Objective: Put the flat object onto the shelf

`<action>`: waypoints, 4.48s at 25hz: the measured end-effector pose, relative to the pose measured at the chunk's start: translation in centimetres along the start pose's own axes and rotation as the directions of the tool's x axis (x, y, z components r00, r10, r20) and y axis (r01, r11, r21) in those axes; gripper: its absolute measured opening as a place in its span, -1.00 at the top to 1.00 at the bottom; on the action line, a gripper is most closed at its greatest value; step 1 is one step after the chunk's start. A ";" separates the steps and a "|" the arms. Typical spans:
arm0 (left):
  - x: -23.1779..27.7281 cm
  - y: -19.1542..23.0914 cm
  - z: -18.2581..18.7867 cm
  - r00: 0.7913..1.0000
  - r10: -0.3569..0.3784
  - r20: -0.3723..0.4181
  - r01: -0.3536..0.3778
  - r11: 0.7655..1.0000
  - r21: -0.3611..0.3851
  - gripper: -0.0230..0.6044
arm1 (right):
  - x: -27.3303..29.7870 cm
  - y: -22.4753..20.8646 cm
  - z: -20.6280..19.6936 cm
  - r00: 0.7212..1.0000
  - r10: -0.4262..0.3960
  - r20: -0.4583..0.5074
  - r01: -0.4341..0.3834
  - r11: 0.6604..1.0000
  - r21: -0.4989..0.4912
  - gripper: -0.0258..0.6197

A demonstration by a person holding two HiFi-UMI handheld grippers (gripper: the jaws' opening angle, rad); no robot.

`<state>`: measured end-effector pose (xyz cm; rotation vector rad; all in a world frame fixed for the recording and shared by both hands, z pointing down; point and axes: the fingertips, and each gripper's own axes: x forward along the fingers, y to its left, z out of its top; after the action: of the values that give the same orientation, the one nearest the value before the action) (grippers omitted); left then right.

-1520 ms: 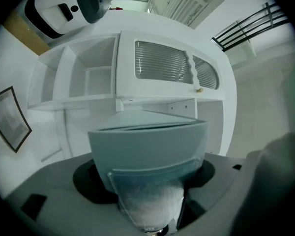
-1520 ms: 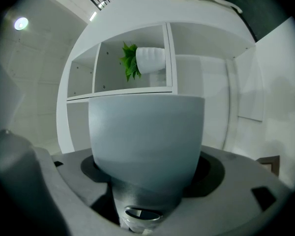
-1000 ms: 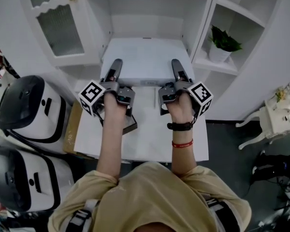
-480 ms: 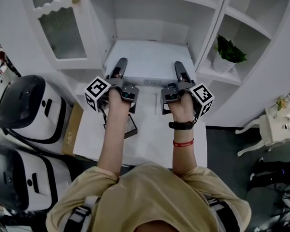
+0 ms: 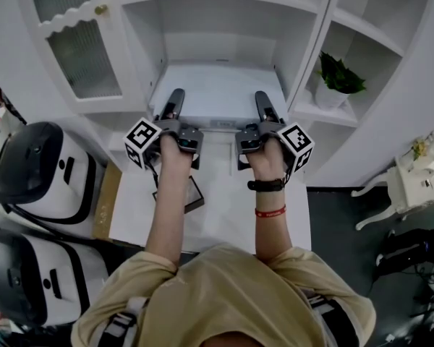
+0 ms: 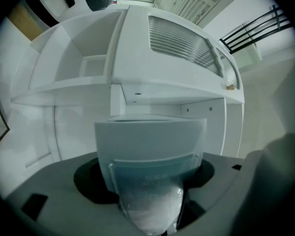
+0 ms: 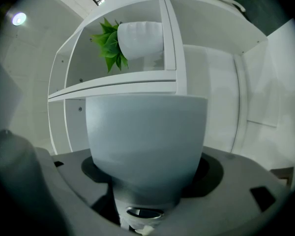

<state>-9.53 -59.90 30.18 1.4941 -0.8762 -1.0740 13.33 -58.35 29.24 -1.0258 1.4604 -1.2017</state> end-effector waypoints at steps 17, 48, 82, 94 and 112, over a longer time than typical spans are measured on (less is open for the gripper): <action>0.2 -1.2 -1.4 0.993 -0.082 -0.081 0.096 0.977 0.190 -0.43 | -0.6 0.8 -0.2 0.995 0.102 0.010 -0.102 0.994 -0.027 -0.51; -14.3 -1.1 -5.7 0.995 0.010 -0.100 0.076 0.584 0.808 -0.45 | -13.7 0.7 -4.9 0.998 0.015 -0.062 -0.058 0.611 -0.789 -0.53; -13.3 -3.2 -6.6 0.996 0.090 -0.007 -0.009 0.176 0.984 -0.04 | -12.5 3.3 -6.9 0.999 -0.014 -0.035 -0.030 0.294 -0.955 -0.25; -10.9 -3.4 -5.9 0.996 0.086 -0.010 -0.002 0.139 0.990 -0.04 | -10.0 3.7 -6.6 0.999 0.002 -0.042 -0.041 0.278 -0.960 -0.11; -6.9 -2.0 -6.5 0.990 0.127 -0.056 0.038 0.142 0.989 0.01 | -7.1 2.5 -5.3 0.999 -0.029 -0.043 -0.034 0.254 -0.967 -0.06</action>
<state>-5.67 -51.02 29.71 2.5722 -1.7188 -0.1347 9.48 -50.12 28.21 -1.7935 2.3165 -0.1009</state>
